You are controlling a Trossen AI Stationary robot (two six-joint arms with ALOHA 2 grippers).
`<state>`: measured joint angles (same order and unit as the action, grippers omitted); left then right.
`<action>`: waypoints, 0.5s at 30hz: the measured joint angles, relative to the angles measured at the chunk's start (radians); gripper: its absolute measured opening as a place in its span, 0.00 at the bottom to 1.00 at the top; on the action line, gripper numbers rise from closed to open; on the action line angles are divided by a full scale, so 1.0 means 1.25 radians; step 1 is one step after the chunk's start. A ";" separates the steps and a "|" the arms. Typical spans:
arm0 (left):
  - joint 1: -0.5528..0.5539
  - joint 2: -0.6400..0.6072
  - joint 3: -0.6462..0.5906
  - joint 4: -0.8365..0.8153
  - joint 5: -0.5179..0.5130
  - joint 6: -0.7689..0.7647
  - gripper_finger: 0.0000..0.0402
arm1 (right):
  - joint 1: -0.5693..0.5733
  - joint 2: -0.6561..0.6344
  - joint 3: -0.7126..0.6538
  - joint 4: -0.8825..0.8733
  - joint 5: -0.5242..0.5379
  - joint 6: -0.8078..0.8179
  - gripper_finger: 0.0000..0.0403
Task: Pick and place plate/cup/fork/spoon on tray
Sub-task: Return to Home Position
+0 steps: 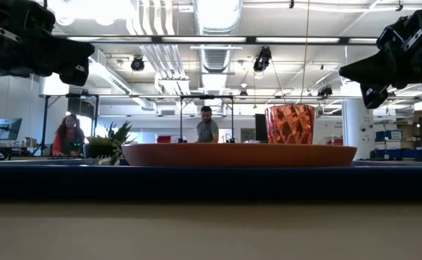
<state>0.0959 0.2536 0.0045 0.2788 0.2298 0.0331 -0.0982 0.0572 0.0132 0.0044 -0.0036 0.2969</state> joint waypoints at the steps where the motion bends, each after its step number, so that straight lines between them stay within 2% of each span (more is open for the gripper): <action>1: 0.000 0.001 0.000 0.000 0.000 0.000 0.00 | 0.000 0.002 0.000 0.000 0.000 0.003 0.02; 6: 0.000 0.000 0.000 0.000 0.000 0.000 0.00 | 0.000 0.008 0.000 0.000 0.000 0.058 0.02; 15: 0.000 0.000 0.000 0.000 0.000 0.000 0.00 | 0.000 0.009 0.000 0.001 0.001 0.070 0.02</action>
<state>0.0959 0.2531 0.0044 0.2790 0.2302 0.0333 -0.0982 0.0685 0.0132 0.0055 -0.0025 0.3848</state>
